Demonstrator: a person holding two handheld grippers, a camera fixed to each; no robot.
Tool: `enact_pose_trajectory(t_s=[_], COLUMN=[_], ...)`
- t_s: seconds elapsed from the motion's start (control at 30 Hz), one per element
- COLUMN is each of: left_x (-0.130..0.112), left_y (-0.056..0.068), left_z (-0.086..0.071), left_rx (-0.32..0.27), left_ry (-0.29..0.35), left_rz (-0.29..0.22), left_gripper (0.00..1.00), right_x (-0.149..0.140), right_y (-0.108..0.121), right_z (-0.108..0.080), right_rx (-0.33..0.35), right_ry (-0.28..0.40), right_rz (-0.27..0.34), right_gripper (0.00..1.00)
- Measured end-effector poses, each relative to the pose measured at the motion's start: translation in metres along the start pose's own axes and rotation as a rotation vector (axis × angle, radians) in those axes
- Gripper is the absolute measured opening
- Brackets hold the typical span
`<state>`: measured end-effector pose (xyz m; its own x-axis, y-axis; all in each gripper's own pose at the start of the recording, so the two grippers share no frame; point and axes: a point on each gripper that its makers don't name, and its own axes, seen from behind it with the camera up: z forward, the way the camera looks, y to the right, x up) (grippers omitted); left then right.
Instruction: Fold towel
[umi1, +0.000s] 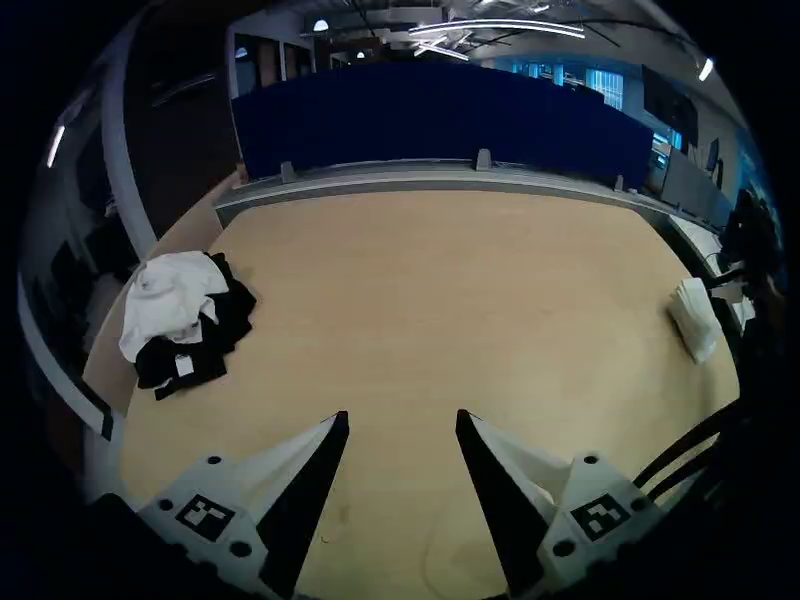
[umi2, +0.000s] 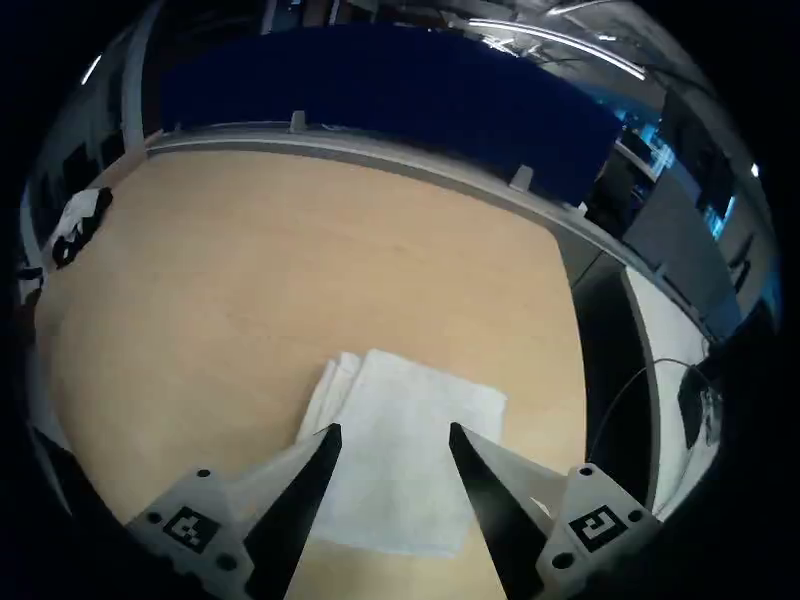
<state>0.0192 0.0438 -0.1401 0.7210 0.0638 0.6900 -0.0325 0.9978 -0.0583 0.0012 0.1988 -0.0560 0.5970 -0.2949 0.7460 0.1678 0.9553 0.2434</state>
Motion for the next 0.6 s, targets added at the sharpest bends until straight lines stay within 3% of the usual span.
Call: enact_pose_trajectory(t_s=[0.3, 0.6], left_x=[0.012, 0.027], left_y=[-0.007, -0.007], left_z=[0.0, -0.001], left_rx=[-0.013, -0.031], left_ry=[0.032, 0.076], left_rz=[-0.001, -0.002], left_gripper=[0.79, 0.79], right_x=[0.004, 0.042], right_y=[-0.006, -0.01], right_z=[-0.032, -0.071], right_rx=[-0.077, -0.167], right_ry=[0.106, 0.365], right_rz=[0.07, 0.158], right_gripper=[0.83, 0.83])
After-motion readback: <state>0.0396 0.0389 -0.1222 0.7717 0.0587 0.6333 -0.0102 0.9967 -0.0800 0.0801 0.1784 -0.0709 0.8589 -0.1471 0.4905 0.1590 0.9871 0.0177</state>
